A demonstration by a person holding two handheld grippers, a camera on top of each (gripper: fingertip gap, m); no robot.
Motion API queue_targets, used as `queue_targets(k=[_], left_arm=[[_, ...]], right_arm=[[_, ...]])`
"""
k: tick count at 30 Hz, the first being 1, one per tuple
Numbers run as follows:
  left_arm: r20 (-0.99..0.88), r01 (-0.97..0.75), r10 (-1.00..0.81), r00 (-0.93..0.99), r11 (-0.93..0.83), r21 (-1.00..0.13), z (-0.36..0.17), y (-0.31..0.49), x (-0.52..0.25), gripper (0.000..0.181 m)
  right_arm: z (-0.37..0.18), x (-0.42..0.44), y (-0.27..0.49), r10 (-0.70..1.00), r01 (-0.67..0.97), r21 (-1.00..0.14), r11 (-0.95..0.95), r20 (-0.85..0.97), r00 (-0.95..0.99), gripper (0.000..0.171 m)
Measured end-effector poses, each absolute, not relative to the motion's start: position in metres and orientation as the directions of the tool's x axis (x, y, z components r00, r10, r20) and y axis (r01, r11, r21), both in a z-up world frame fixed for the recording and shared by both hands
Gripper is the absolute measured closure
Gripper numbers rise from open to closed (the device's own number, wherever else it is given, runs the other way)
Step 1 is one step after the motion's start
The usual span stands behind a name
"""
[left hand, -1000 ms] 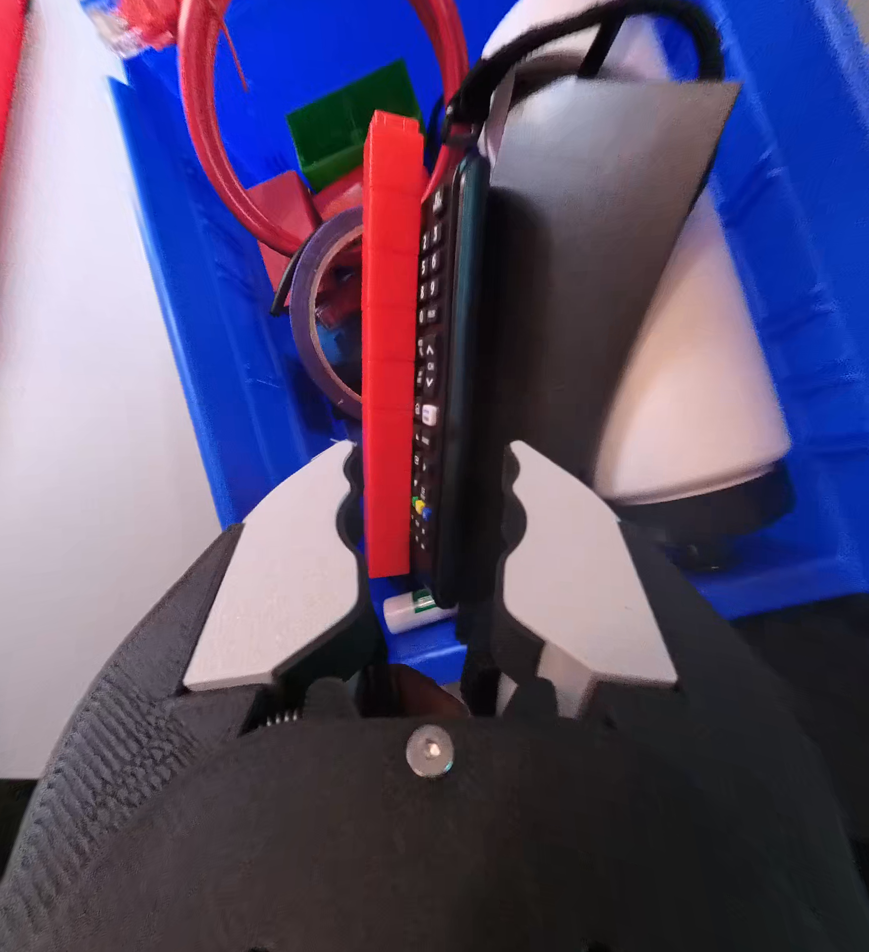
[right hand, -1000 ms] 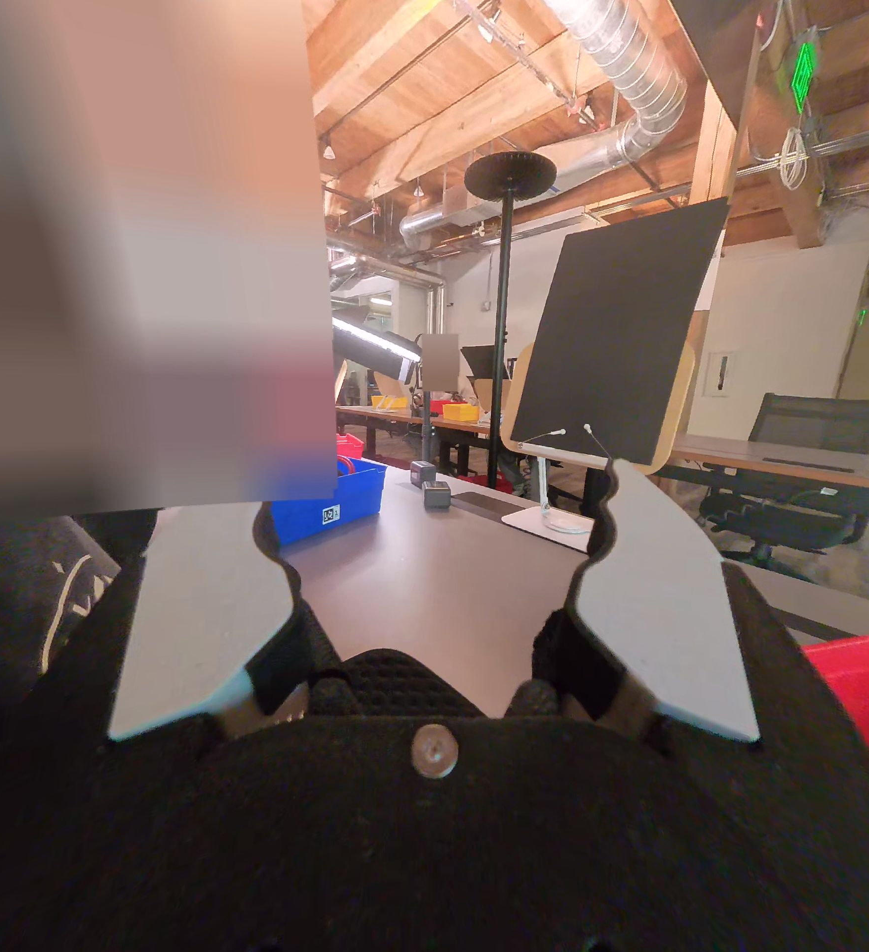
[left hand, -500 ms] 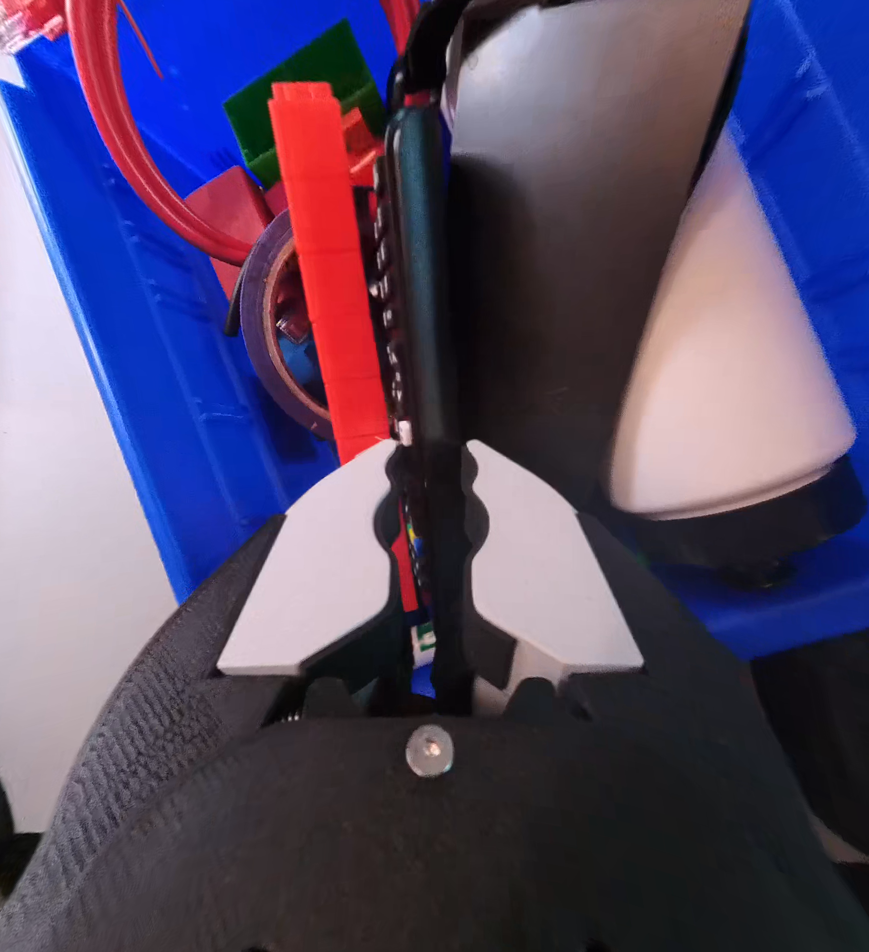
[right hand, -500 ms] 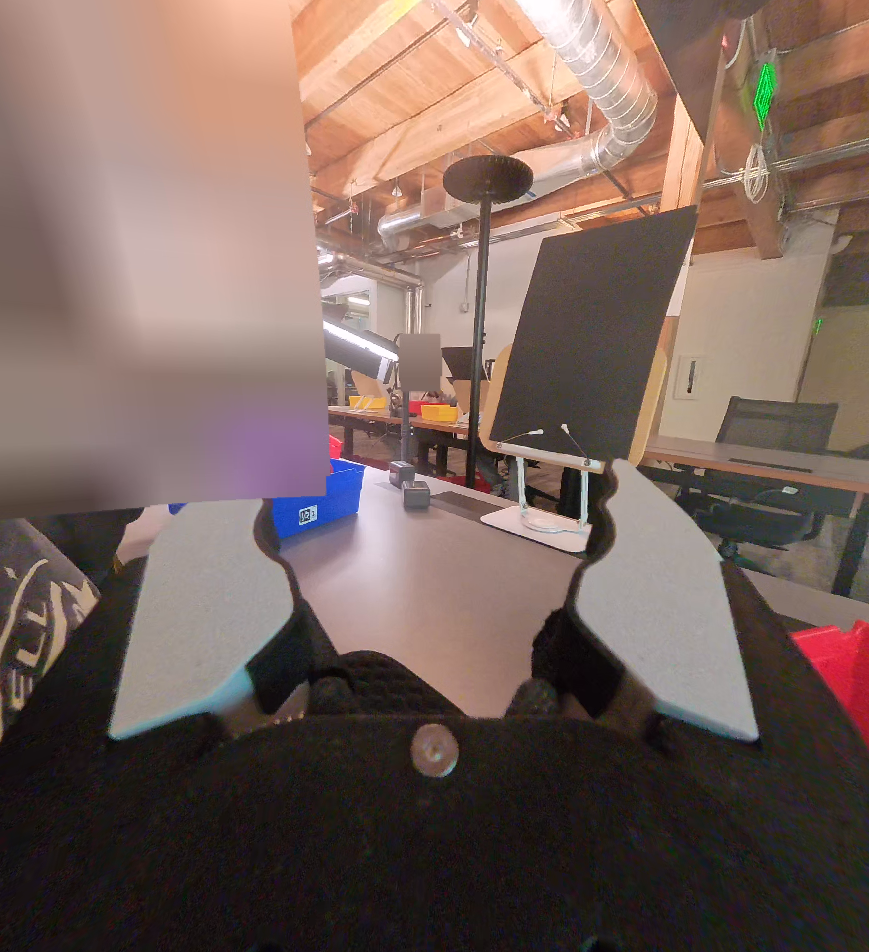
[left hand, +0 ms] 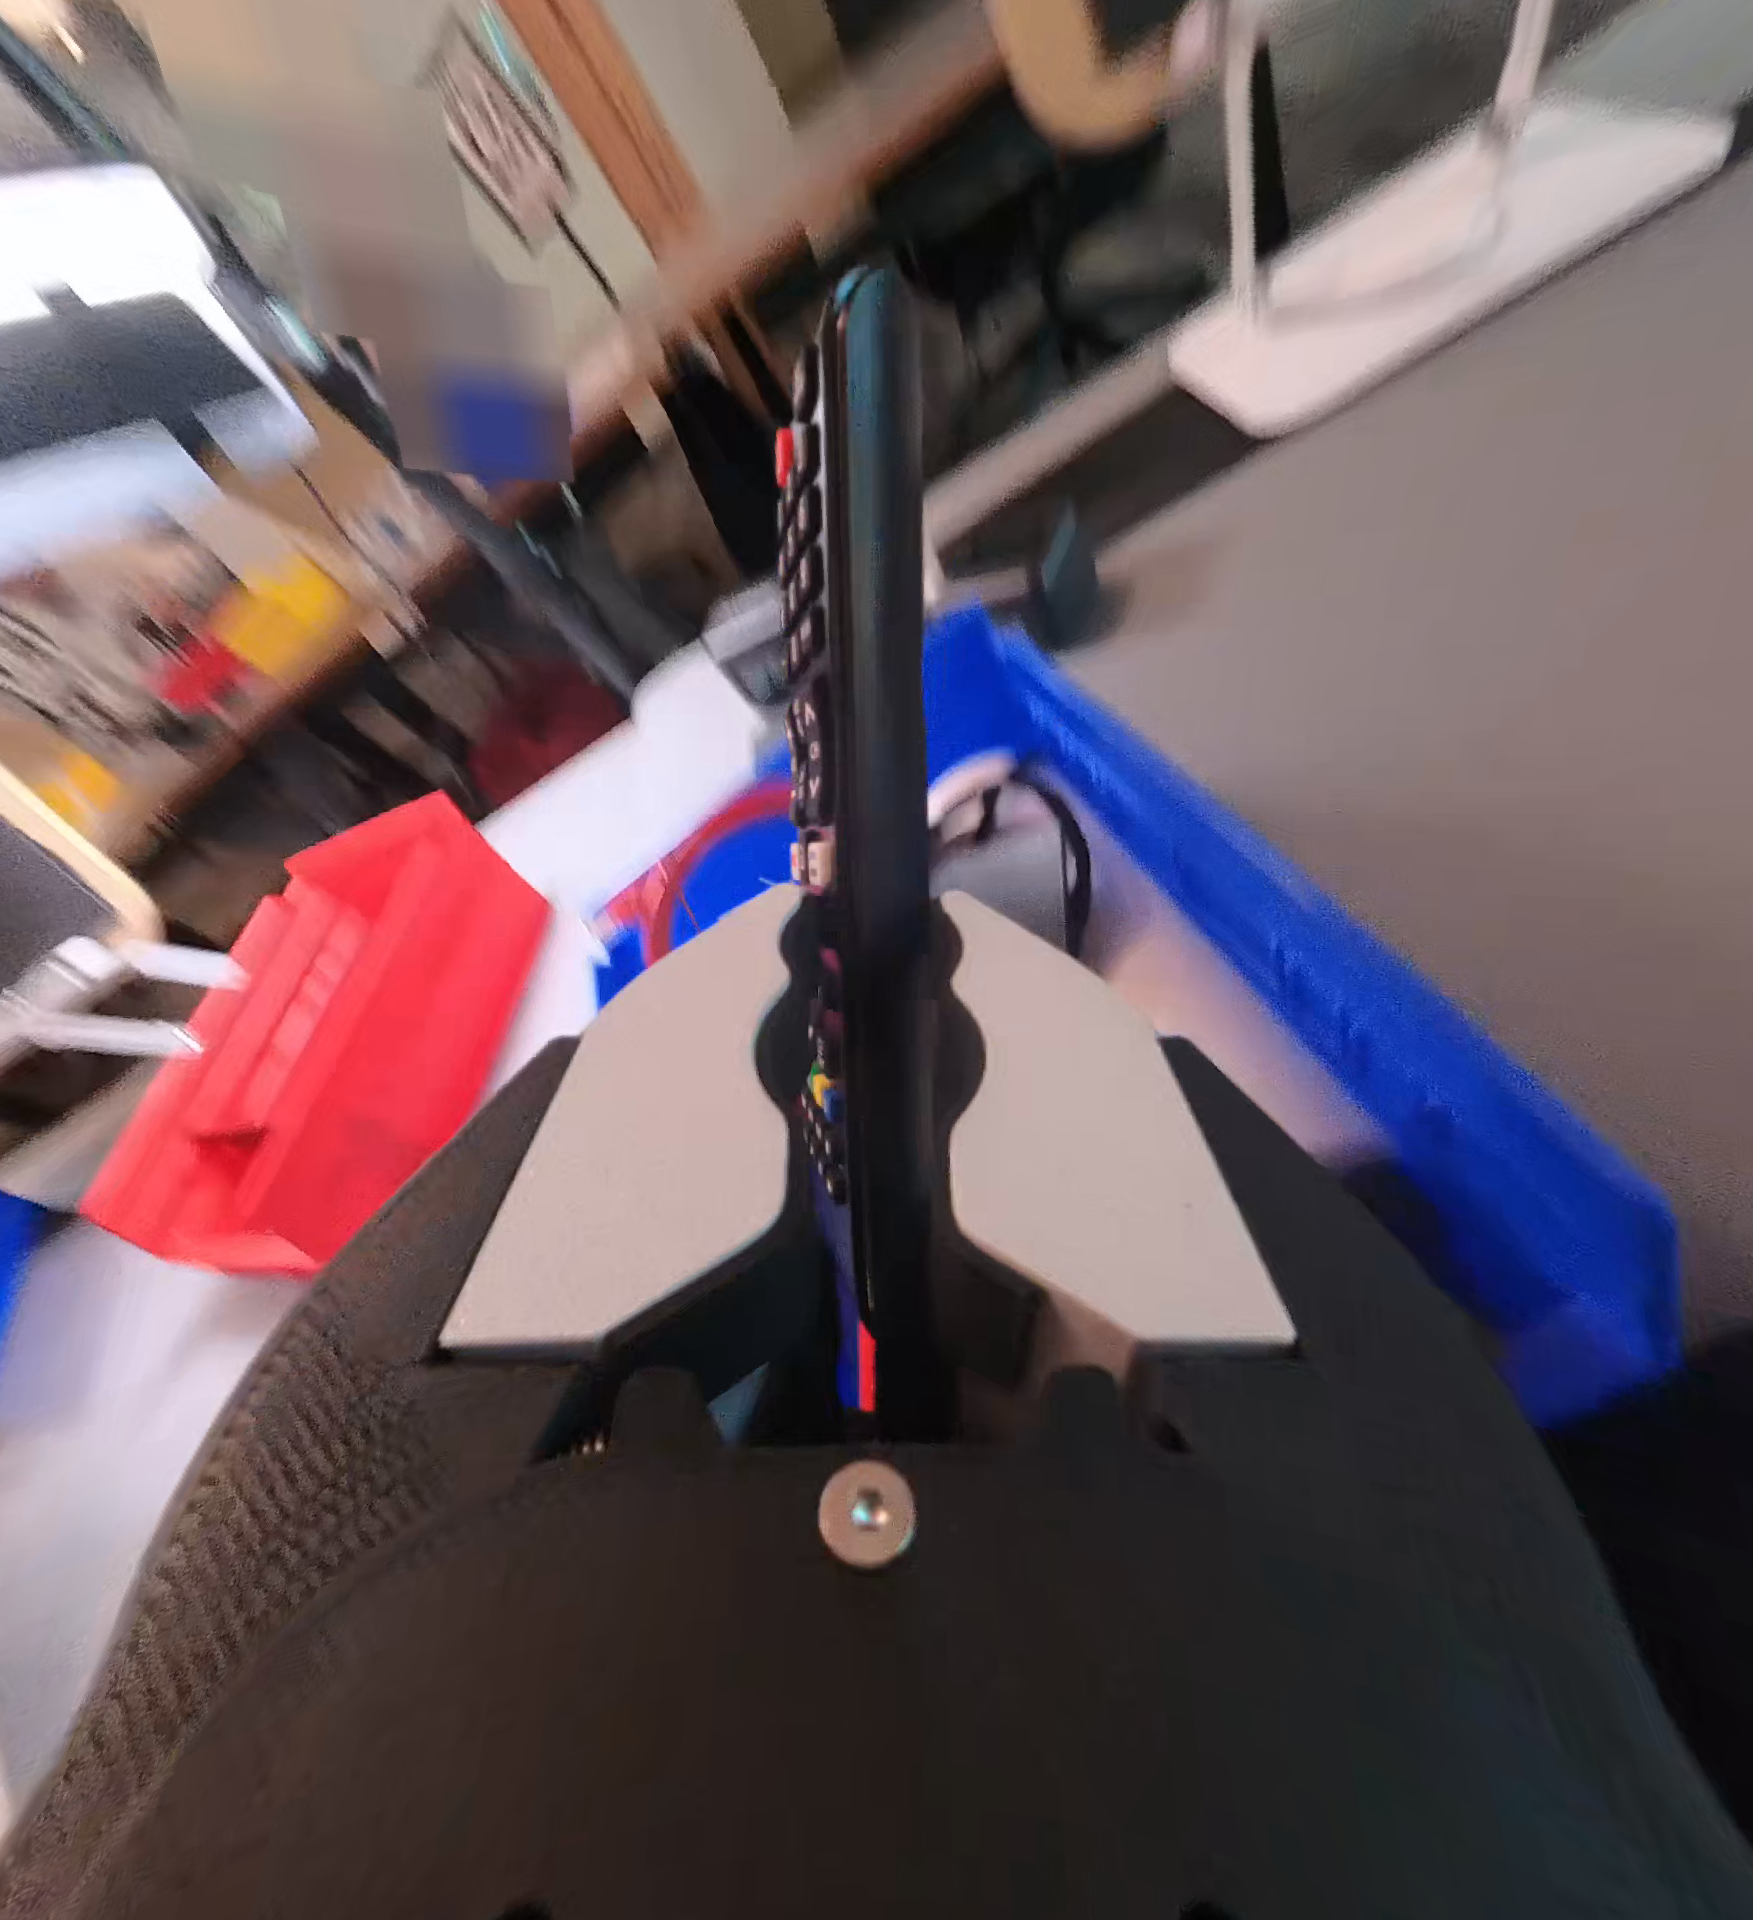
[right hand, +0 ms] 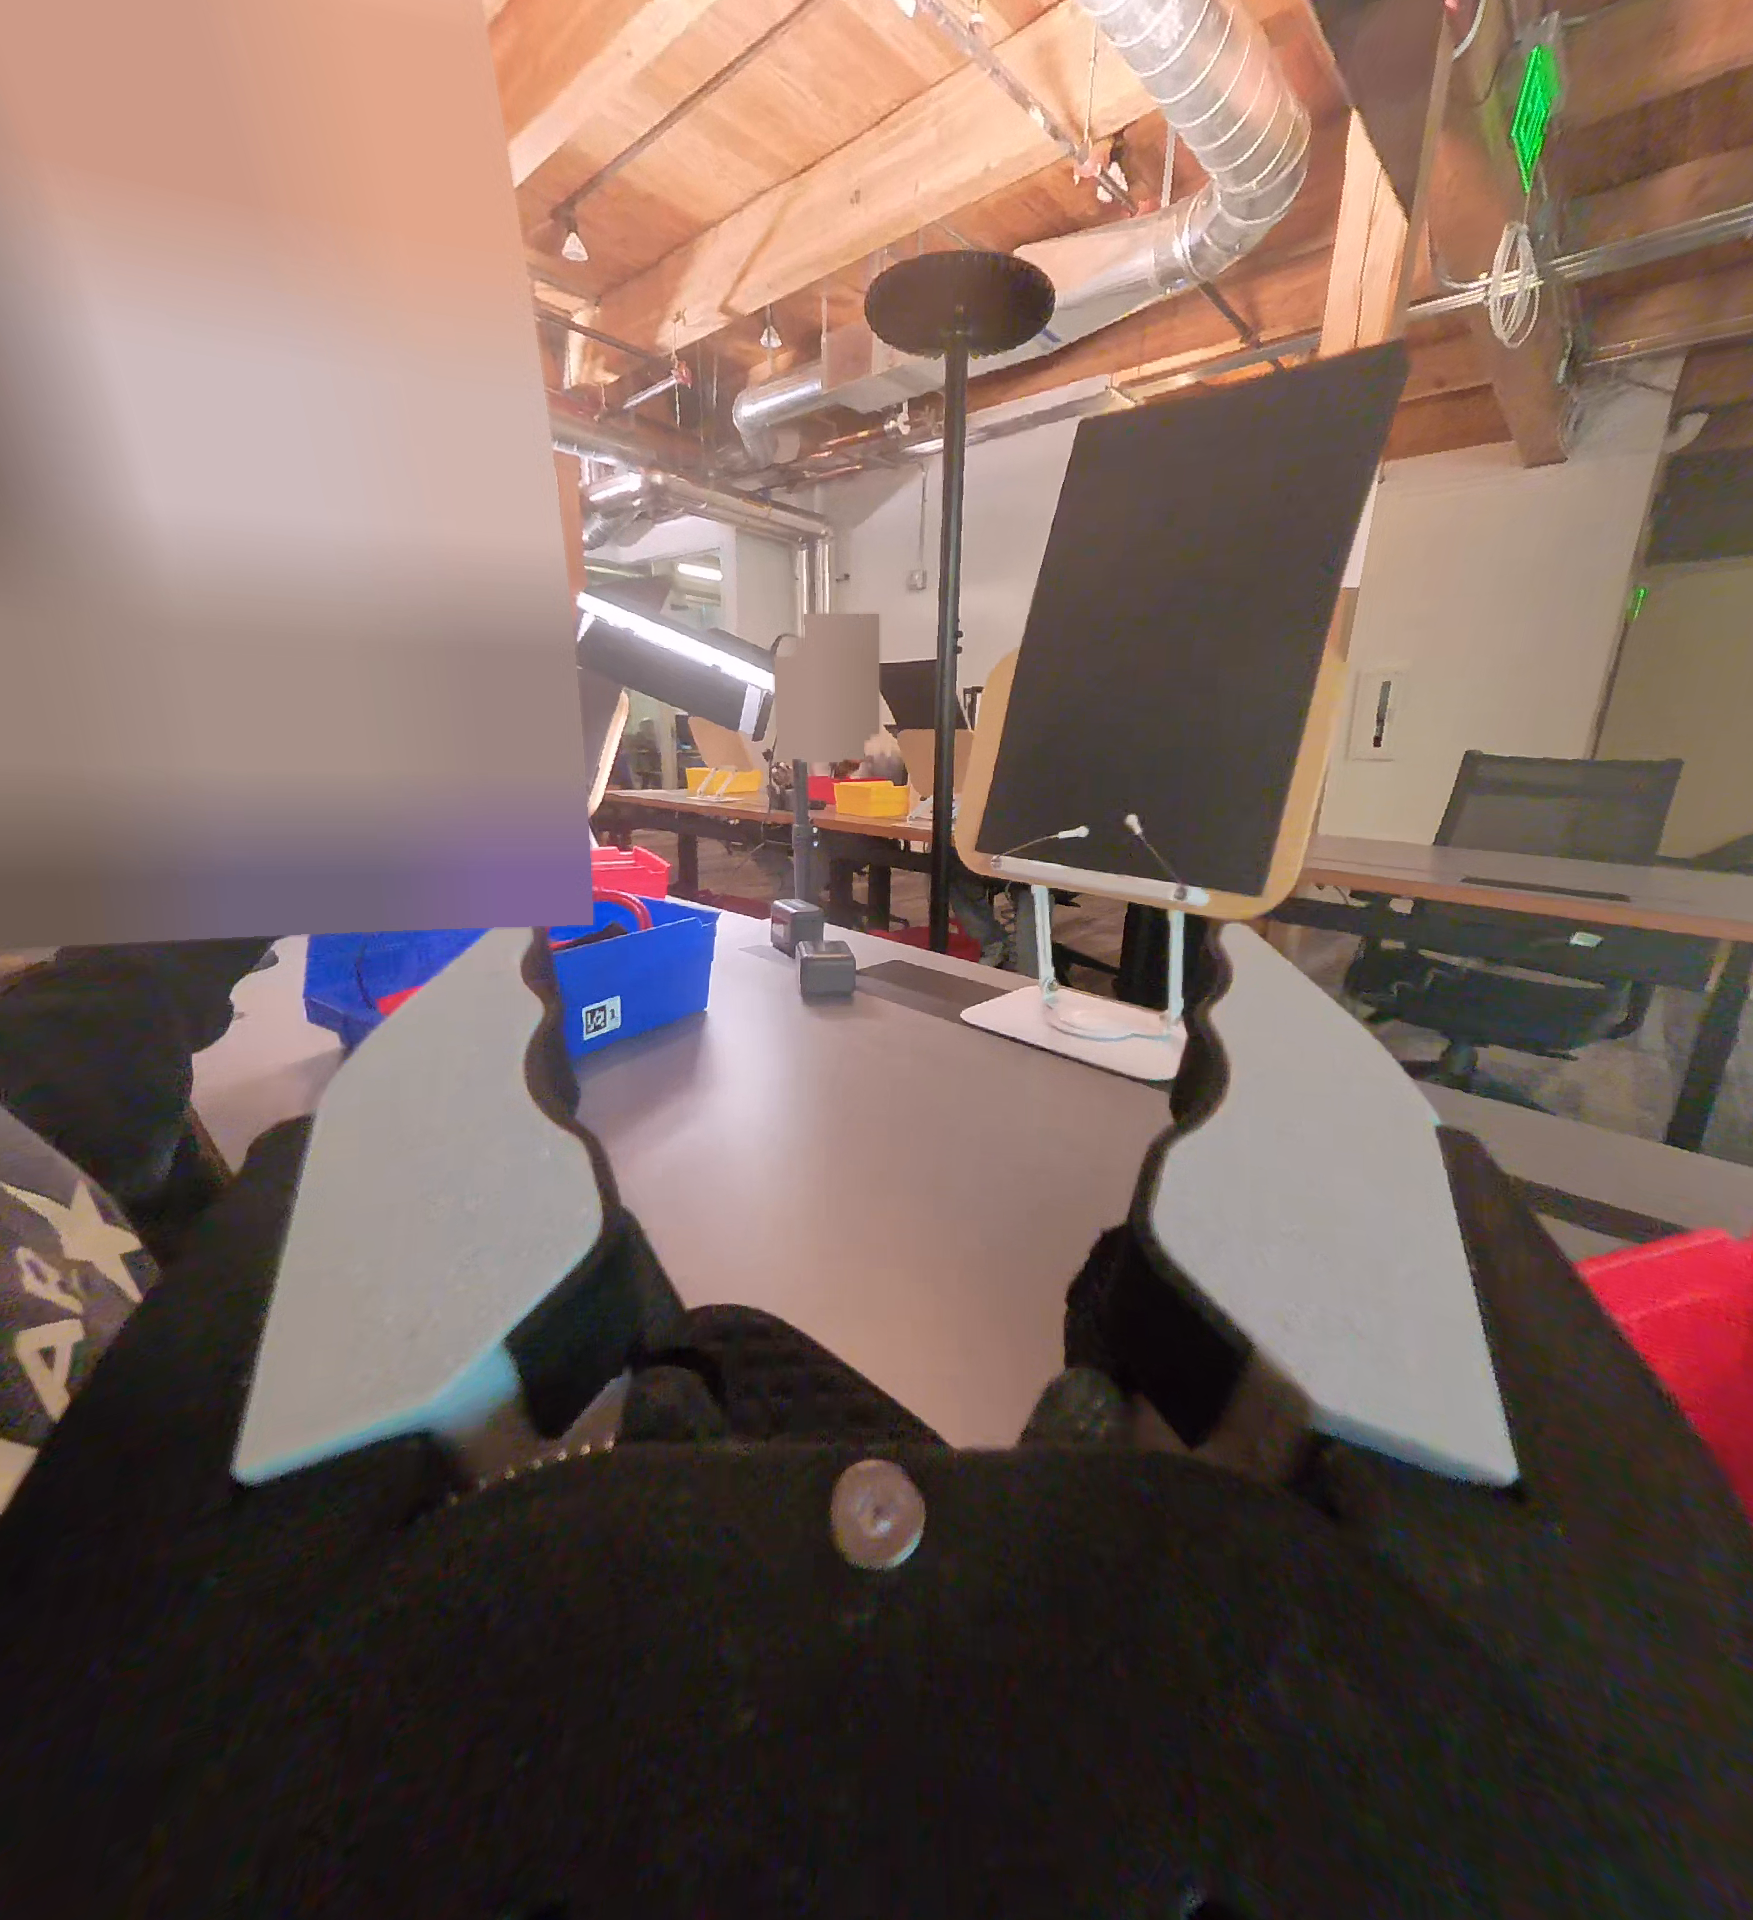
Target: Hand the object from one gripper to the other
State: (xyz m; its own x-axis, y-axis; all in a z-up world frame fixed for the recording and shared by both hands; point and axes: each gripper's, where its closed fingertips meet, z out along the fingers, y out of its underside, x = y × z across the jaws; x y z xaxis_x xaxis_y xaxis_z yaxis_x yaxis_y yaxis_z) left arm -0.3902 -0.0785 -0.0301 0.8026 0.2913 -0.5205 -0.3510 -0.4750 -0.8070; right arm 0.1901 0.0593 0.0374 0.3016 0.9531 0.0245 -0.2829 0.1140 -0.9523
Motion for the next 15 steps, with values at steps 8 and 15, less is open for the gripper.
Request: queue_targets(k=[8,15], left_arm=[[-0.600,-0.623,0.300,0.741,-0.027,-0.782,0.030,-0.039,-0.234,0.162],[-0.591,-0.603,0.118,0.798,0.175,-0.778,-0.001,-0.003,-0.083,0.163]], right_arm=[[0.009,0.095,0.036,0.992,-0.241,-0.963,-0.117,-0.126,0.019,0.069],[-0.005,0.002,0.006,0.905,-0.276,-0.867,-0.415,-0.363,-0.220,0.091]])
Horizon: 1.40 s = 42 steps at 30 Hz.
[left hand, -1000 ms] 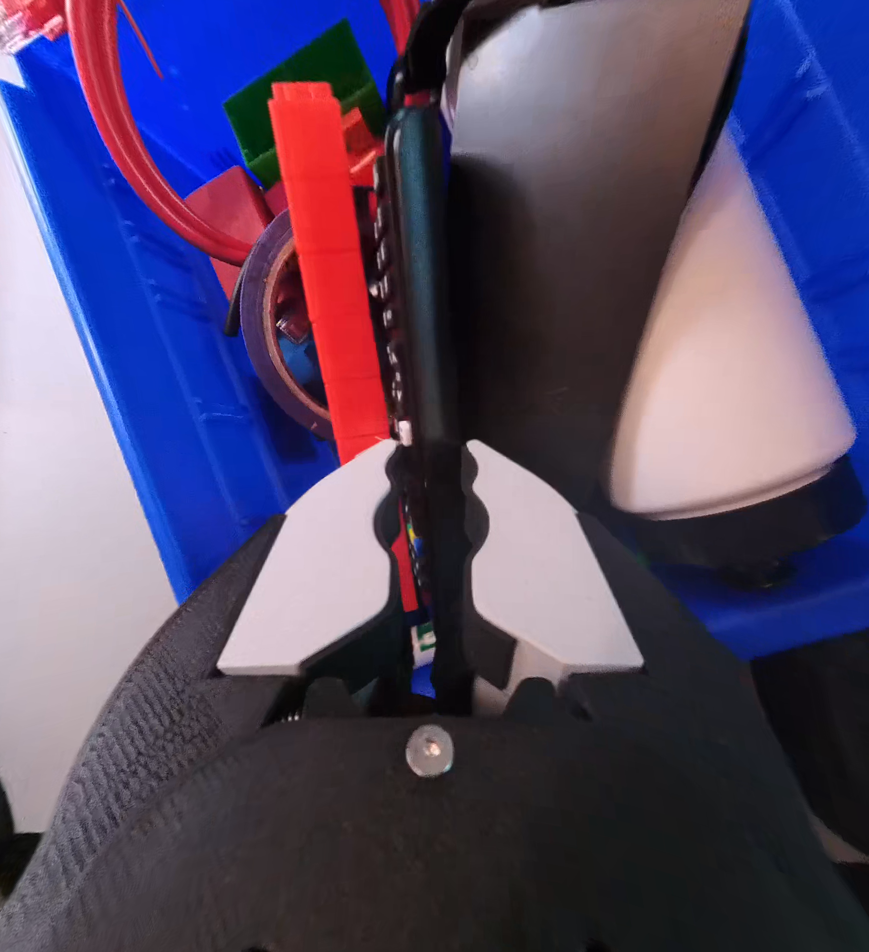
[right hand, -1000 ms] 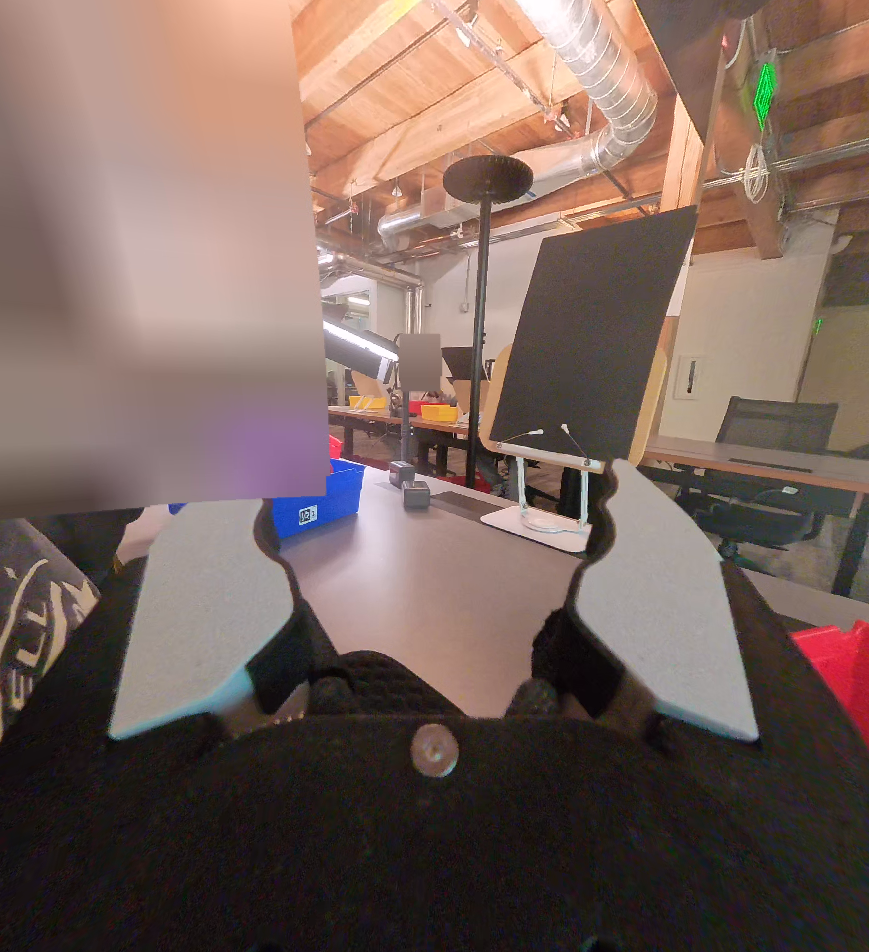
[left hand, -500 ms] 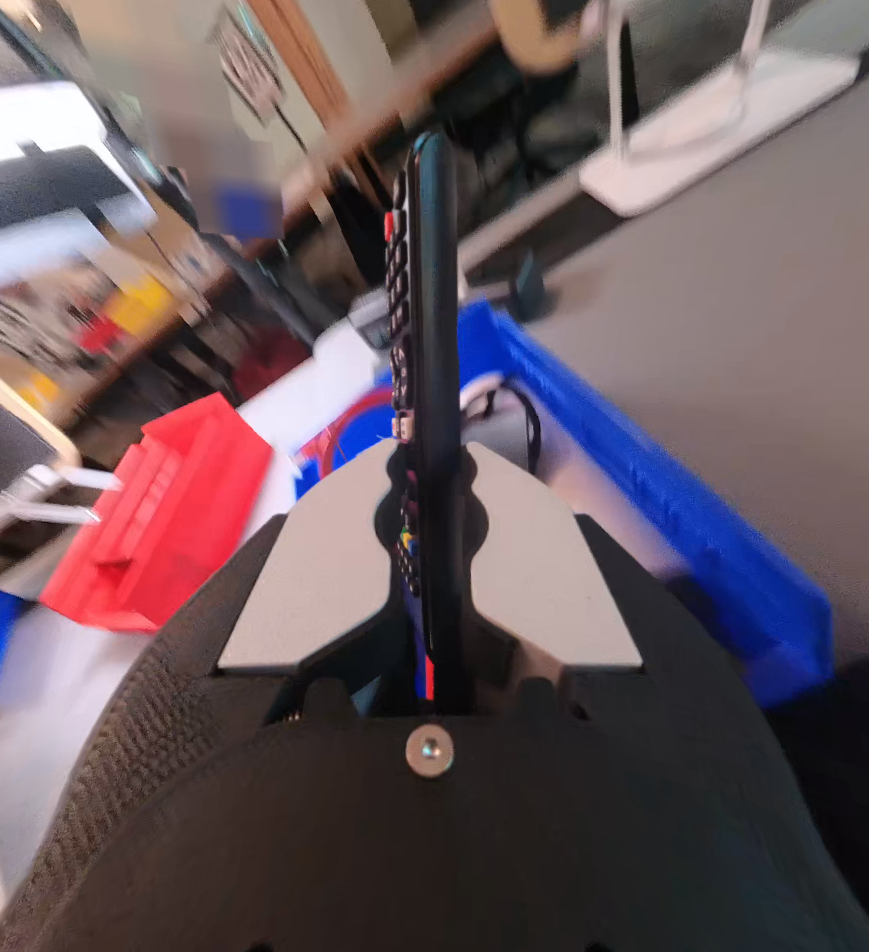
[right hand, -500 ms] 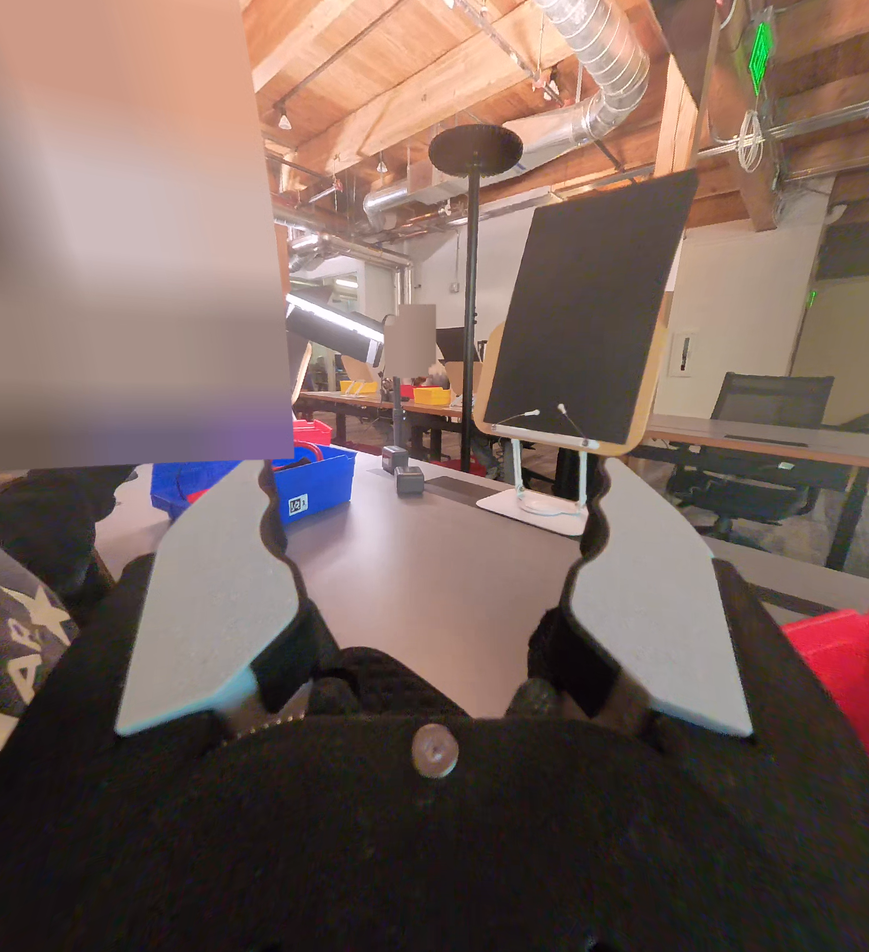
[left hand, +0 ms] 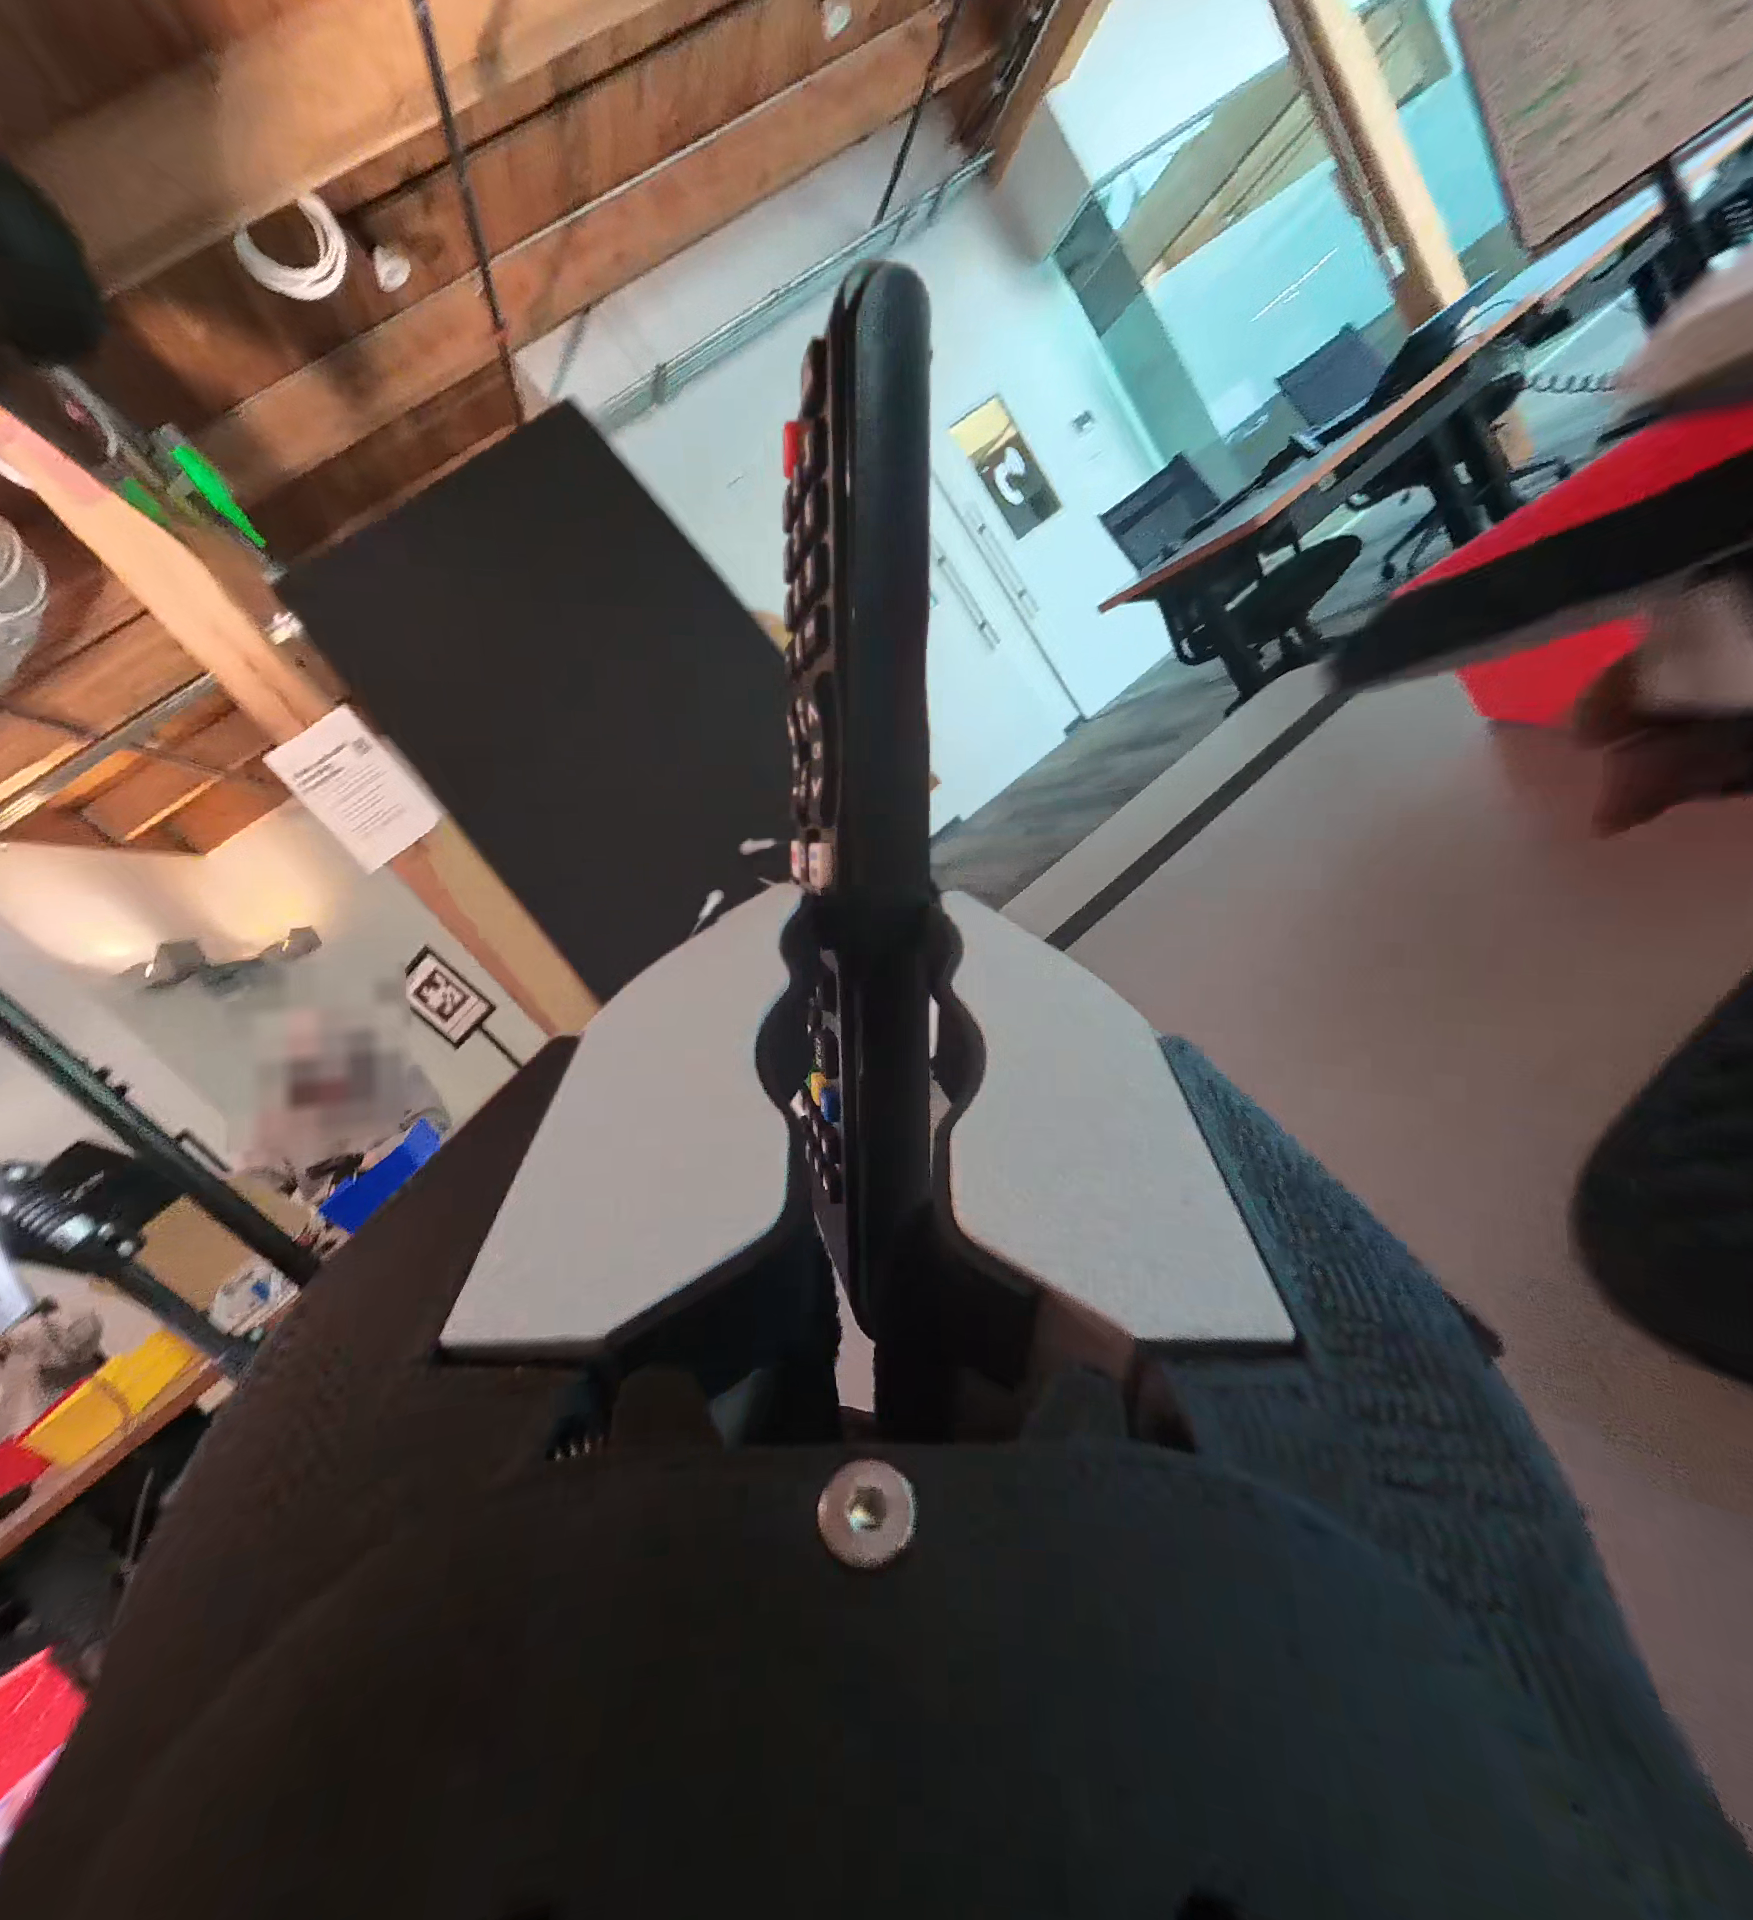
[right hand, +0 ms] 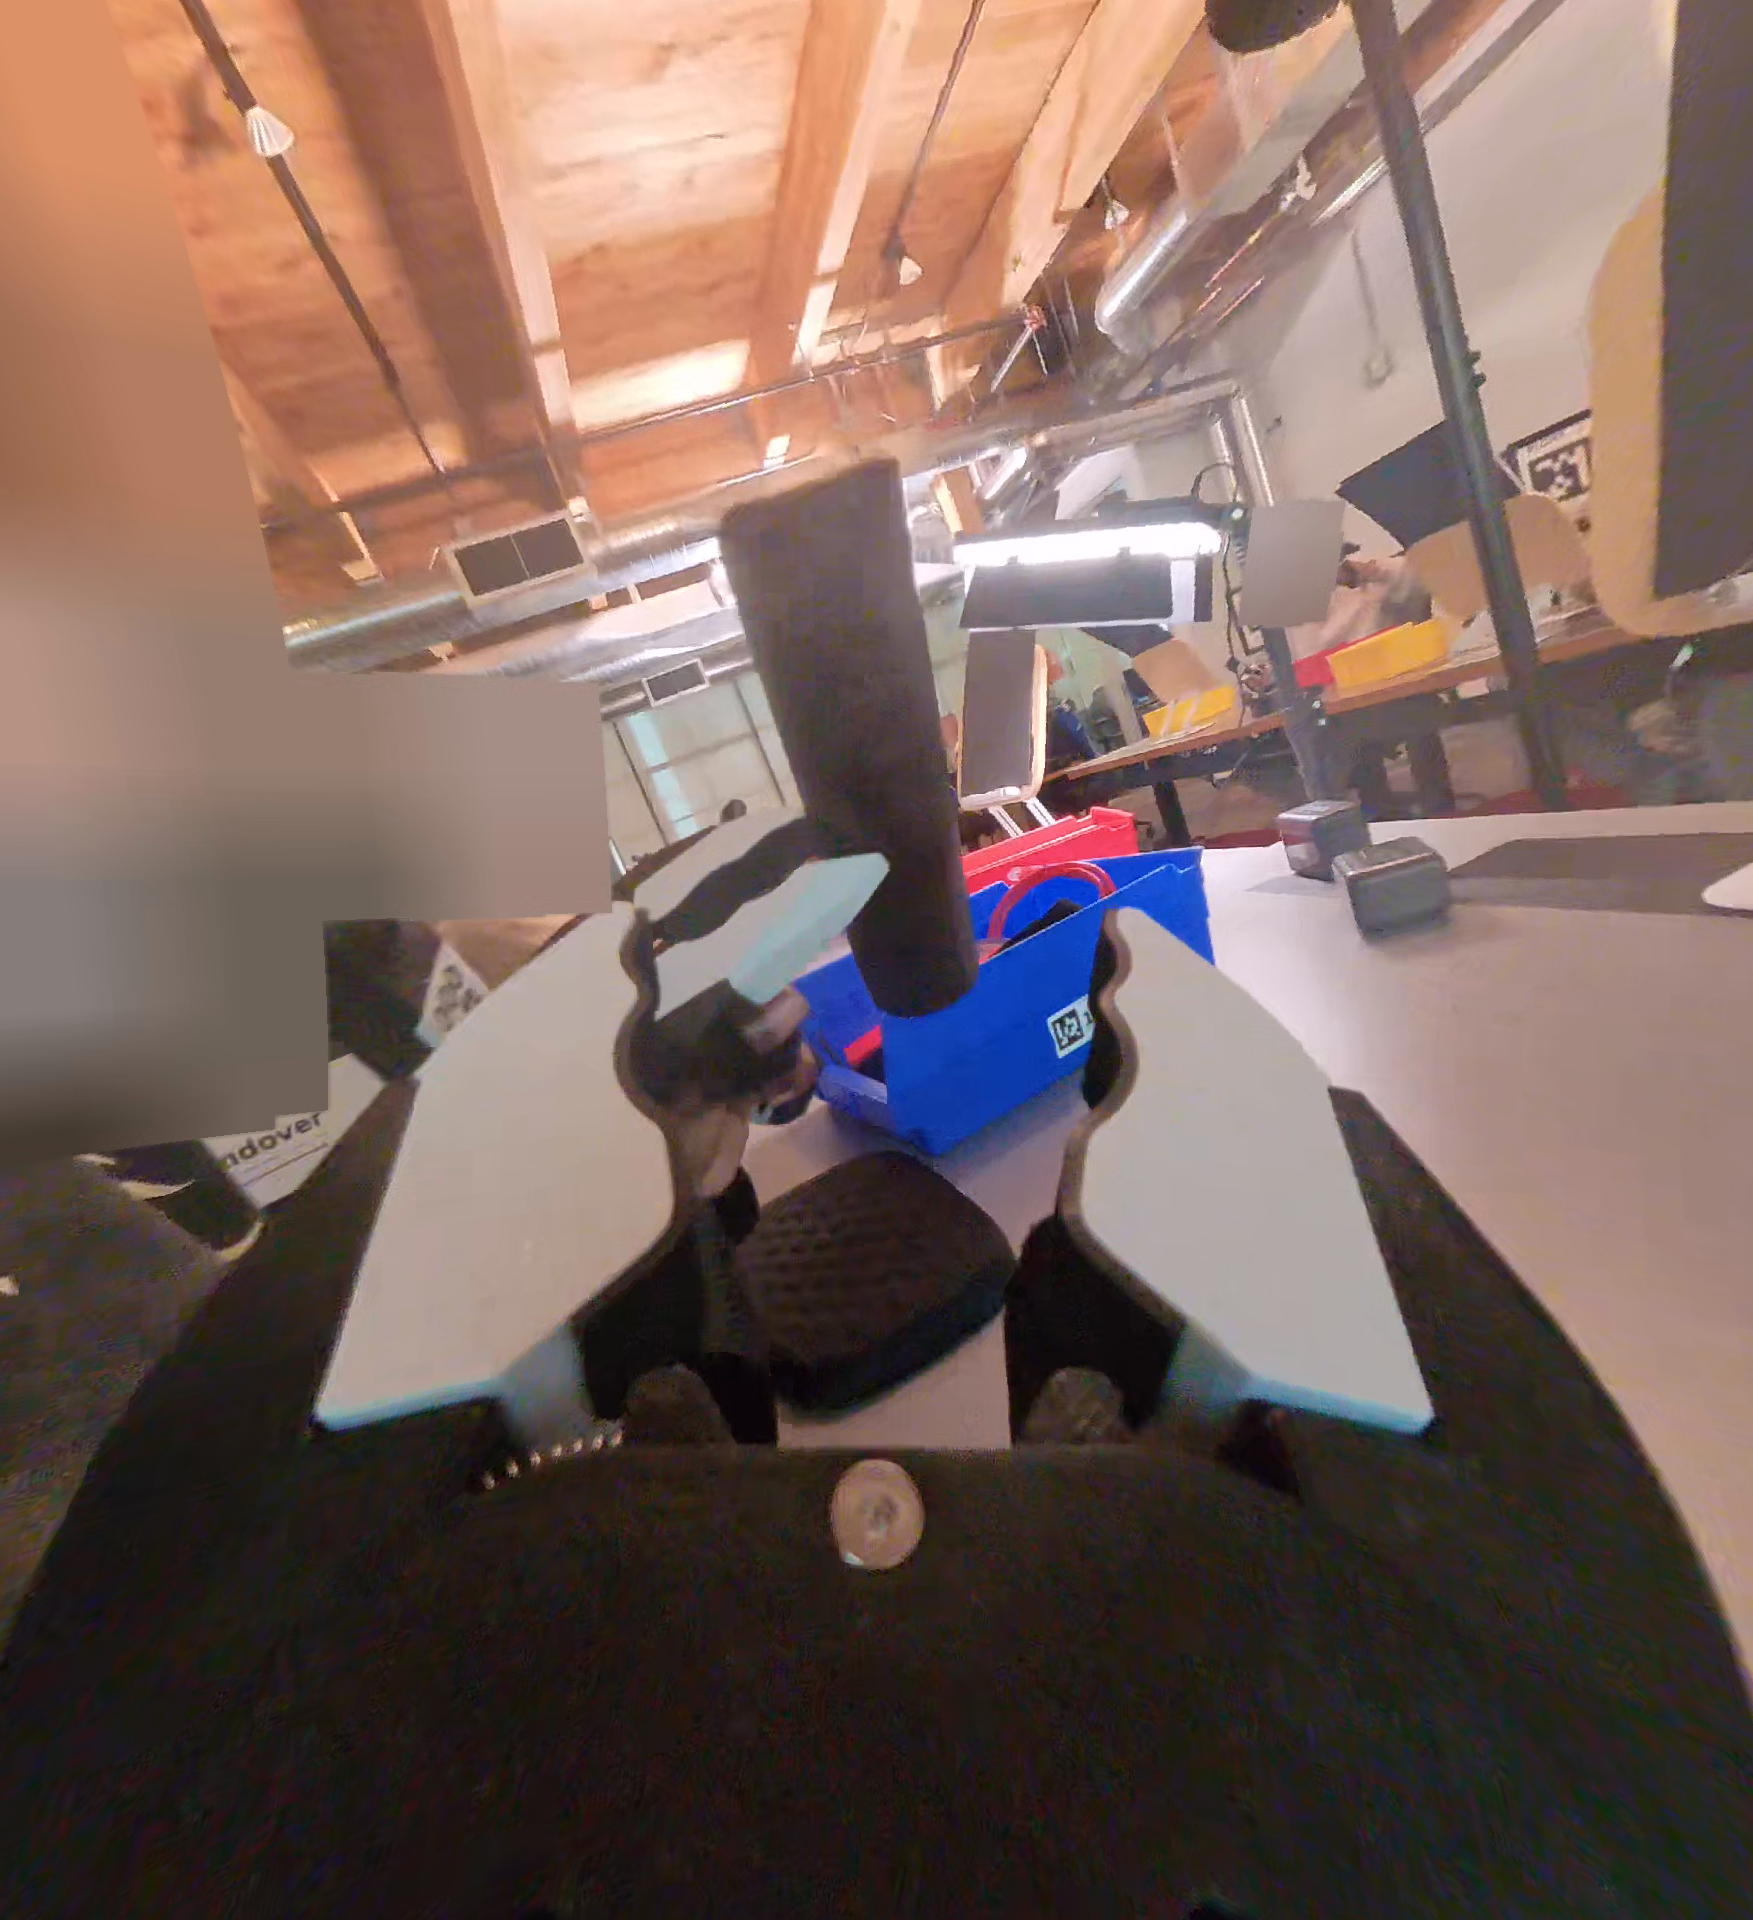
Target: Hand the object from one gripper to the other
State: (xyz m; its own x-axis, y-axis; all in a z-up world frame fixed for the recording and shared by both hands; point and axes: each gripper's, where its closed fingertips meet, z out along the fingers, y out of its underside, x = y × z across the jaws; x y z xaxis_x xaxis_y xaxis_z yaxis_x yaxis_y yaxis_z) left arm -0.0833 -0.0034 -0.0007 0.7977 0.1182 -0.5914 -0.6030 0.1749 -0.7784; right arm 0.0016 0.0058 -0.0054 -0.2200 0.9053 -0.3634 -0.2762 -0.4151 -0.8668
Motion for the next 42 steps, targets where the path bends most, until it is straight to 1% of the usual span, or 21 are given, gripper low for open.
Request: queue_targets(k=[7,9,10,11,13,14,16,18,19,21,23,25,26,27,29,31,33,36,39,40,42], left_arm=[[-0.538,-0.507,-0.094,0.838,0.232,-0.830,-0.029,0.004,-0.017,0.163],[-0.516,-0.476,-0.156,0.842,0.235,-0.847,-0.036,0.004,-0.006,0.162],[-0.509,-0.465,-0.181,0.842,0.235,-0.854,-0.039,0.003,-0.001,0.162],[-0.499,-0.453,-0.195,0.844,0.238,-0.859,-0.041,0.003,0.001,0.162],[-0.469,-0.411,-0.240,0.850,0.254,-0.876,-0.042,0.001,0.004,0.160],[-0.420,-0.348,-0.298,0.857,0.267,-0.899,-0.041,-0.001,0.007,0.159],[-0.237,-0.138,-0.447,0.863,0.243,-0.960,-0.037,-0.007,0.007,0.137],[-0.015,0.065,-0.612,0.791,0.109,-0.992,-0.041,-0.011,0.006,0.115],[0.082,0.130,-0.673,0.736,0.022,-0.991,-0.046,-0.012,0.006,0.106],[0.202,0.158,-0.751,0.628,-0.130,-0.979,-0.060,-0.015,0.012,0.096],[0.231,0.118,-0.788,0.571,-0.200,-0.973,-0.072,-0.016,0.023,0.096],[0.215,0.075,-0.806,0.551,-0.208,-0.975,-0.080,-0.016,0.035,0.098],[0.197,0.052,-0.823,0.533,-0.200,-0.978,-0.082,-0.018,0.041,0.110],[0.176,0.035,-0.836,0.520,-0.185,-0.982,-0.083,-0.019,0.045,0.127],[0.144,0.034,-0.822,0.551,-0.150,-0.988,-0.084,-0.015,0.046,0.128],[0.127,0.078,-0.779,0.615,-0.100,-0.992,-0.079,-0.007,0.041,0.129],[0.078,0.086,-0.677,0.732,-0.022,-0.996,-0.074,0.005,0.026,0.129],[0.000,0.024,-0.486,0.874,0.042,-0.999,-0.071,0.019,-0.001,0.129],[-0.079,-0.056,-0.409,0.909,0.069,-0.996,-0.073,0.020,-0.007,0.129],[-0.100,-0.082,-0.405,0.909,0.064,-0.995,-0.075,0.021,-0.005,0.129],[-0.132,-0.112,-0.386,0.913,0.074,-0.991,-0.077,0.021,-0.004,0.129]], right_arm=[[-0.014,-0.031,0.001,0.940,-0.288,-0.898,-0.333,-0.291,-0.178,0.091],[-0.013,-0.029,0.003,0.941,-0.316,-0.889,-0.332,-0.287,-0.180,0.099],[-0.012,-0.027,0.002,0.944,-0.330,-0.888,-0.322,-0.271,-0.190,0.113],[-0.013,-0.025,0.000,0.948,-0.330,-0.893,-0.306,-0.252,-0.196,0.118],[-0.016,-0.021,0.000,0.949,-0.314,-0.903,-0.292,-0.233,-0.212,0.119],[-0.016,-0.018,0.000,0.942,-0.313,-0.900,-0.304,-0.235,-0.239,0.119],[-0.012,-0.008,0.002,0.911,-0.324,-0.873,-0.366,-0.264,-0.318,0.117],[-0.008,0.002,0.003,0.872,-0.318,-0.851,-0.418,-0.278,-0.403,0.119],[-0.006,0.006,0.001,0.855,-0.312,-0.846,-0.432,-0.275,-0.439,0.119],[-0.004,0.012,-0.003,0.821,-0.298,-0.840,-0.454,-0.264,-0.506,0.119],[-0.006,0.013,-0.009,0.782,-0.262,-0.838,-0.479,-0.271,-0.562,0.119],[-0.010,0.011,-0.018,0.748,-0.213,-0.848,-0.485,-0.277,-0.603,0.119],[-0.013,0.009,-0.021,0.737,-0.188,-0.856,-0.481,-0.279,-0.615,0.119],[-0.015,0.008,-0.025,0.732,-0.170,-0.864,-0.474,-0.280,-0.621,0.118],[-0.013,0.006,-0.025,0.737,-0.172,-0.863,-0.475,-0.284,-0.614,0.118],[-0.009,0.001,-0.021,0.748,-0.179,-0.846,-0.502,-0.321,-0.581,0.118],[-0.009,-0.006,-0.010,0.790,-0.209,-0.831,-0.516,-0.367,-0.491,0.114],[-0.026,-0.017,0.004,0.877,-0.205,-0.873,-0.444,-0.376,-0.299,0.108],[-0.030,-0.020,0.009,0.928,-0.214,-0.910,-0.355,-0.316,-0.195,0.119],[-0.031,-0.021,0.010,0.938,-0.217,-0.918,-0.333,-0.298,-0.176,0.134],[-0.032,-0.020,0.010,0.938,-0.214,-0.920,-0.328,-0.290,-0.189,0.139]])
